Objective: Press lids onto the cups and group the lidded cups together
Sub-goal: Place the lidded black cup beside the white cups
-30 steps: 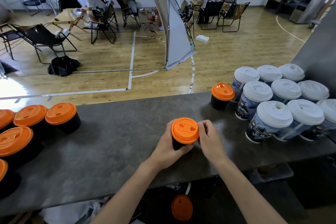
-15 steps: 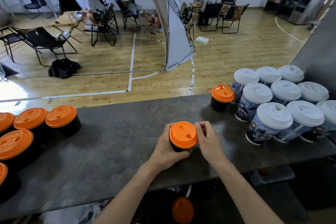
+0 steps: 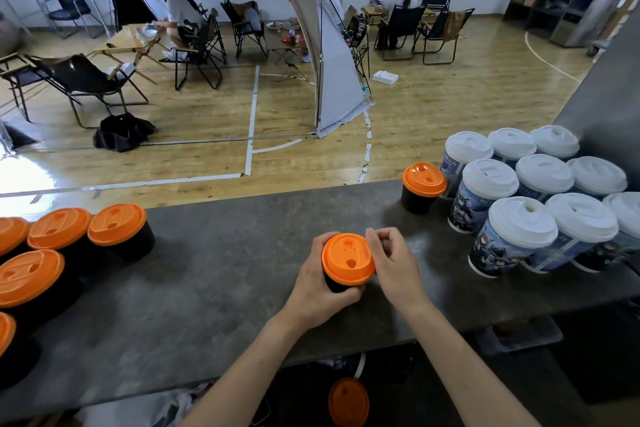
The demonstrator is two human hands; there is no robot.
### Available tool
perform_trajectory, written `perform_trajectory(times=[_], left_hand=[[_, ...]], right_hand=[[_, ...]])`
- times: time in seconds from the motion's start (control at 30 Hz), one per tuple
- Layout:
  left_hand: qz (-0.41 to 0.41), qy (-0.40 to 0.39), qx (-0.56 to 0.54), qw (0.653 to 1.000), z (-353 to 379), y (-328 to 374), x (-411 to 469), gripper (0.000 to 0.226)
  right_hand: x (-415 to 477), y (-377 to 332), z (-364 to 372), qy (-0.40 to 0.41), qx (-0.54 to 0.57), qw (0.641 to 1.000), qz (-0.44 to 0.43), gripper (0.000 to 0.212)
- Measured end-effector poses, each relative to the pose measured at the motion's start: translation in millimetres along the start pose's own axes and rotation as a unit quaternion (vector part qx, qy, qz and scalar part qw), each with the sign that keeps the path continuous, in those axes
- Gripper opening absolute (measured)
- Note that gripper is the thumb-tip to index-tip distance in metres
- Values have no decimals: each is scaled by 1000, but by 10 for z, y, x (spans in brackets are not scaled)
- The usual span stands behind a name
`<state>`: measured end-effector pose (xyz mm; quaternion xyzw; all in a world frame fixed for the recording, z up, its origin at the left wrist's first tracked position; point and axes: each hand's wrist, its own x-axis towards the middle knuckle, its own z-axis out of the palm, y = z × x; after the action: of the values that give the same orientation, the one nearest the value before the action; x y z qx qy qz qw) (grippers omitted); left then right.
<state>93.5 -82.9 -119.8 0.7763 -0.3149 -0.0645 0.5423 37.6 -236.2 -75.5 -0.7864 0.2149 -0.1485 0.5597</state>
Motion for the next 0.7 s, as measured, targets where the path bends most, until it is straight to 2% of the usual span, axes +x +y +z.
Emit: perform_trajectory(times=[0.27,0.43,0.53,0.7], left_hand=[[8,33,21,999,30,-3,-3,95],[1,14,11,1000,10,-17,-1,92],[3,12,5,1000,6,-18,0,90],[17,23,7,1000,10,3,4,96]], right_hand=[[-24,112,-21,1,21,1000,-16,16],[23,117,-36,-48,3,999,4,26],[63,59,-32,-49,-10,999,-5,29],[63,78,-41,-38,10,999,-10,19]])
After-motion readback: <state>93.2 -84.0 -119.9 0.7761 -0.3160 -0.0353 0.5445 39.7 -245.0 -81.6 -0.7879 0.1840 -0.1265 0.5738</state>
